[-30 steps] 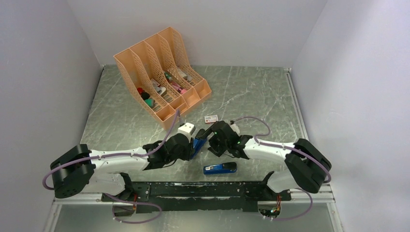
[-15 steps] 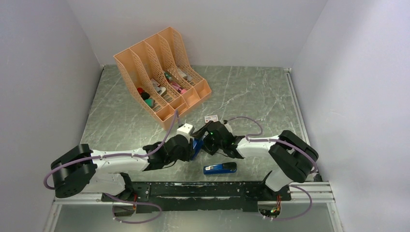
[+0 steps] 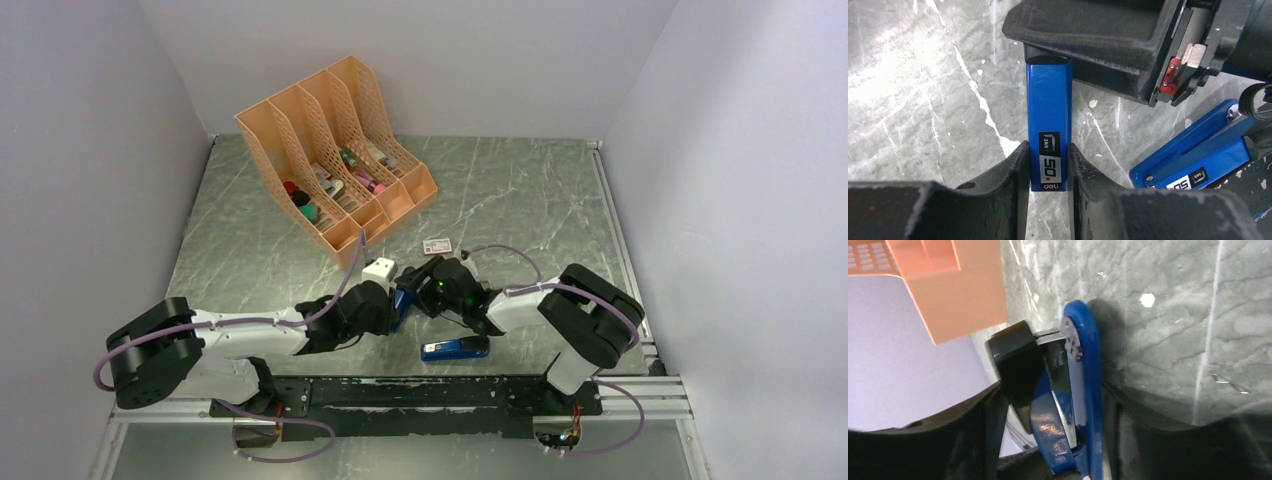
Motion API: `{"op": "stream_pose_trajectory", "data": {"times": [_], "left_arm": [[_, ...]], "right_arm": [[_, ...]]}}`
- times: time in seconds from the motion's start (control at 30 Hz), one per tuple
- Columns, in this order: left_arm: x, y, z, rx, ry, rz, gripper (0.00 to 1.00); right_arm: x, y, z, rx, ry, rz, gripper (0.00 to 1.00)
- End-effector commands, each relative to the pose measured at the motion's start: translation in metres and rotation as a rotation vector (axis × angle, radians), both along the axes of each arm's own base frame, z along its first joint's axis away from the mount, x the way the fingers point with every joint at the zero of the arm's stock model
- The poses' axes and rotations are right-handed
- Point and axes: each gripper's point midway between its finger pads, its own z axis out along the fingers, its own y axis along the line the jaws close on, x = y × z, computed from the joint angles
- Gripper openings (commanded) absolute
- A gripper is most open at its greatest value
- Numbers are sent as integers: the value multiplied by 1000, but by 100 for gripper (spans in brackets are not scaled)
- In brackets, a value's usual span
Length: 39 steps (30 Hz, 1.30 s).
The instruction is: Load the staples into the stapler
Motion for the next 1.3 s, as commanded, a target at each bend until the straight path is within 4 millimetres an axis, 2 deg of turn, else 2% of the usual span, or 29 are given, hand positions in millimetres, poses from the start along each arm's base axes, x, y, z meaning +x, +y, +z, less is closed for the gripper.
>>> {"op": "stream_pose_trajectory", "data": {"times": [0.0,0.03,0.07,0.27,0.37,0.43,0.53,0.57,0.73,0.9,1.0,1.07,1.13,1.27], "left_arm": [[-9,-18,7,-74,20,-58,7],[-9,-18,6,-72,20,-59,7],[-9,-18,6,-70,21,-60,7],[-9,-15,4,-49,21,-58,7],[-6,-10,4,-7,5,-59,7],[-4,-5,4,39,-5,-59,7],[1,-1,7,63,-22,-66,7],[3,0,8,65,-25,-72,7],[13,2,18,105,-74,-130,7],[27,2,32,205,-170,-263,7],[34,0,39,228,-215,-384,7],[35,1,39,234,-227,-512,7],[25,1,35,263,-247,-679,7],[19,22,11,411,-262,-871,7]], "right_arm": [[-15,-26,-45,-170,54,3,49],[-17,-25,-45,-166,35,29,11],[-16,-22,-42,-153,11,47,0],[-18,-15,-32,-153,-65,109,1],[-14,-17,-23,-182,-120,119,38],[-10,-22,-16,-223,-159,118,67],[-7,-33,-2,-260,-228,109,94],[-7,-36,4,-269,-254,108,99],[-3,-58,32,-353,-362,93,100],[0,-67,85,-393,-570,140,100],[-1,-75,106,-448,-677,170,100],[-1,-80,118,-472,-734,183,100],[-2,-84,128,-488,-773,186,100],[-6,-93,142,-479,-826,163,100]]}}
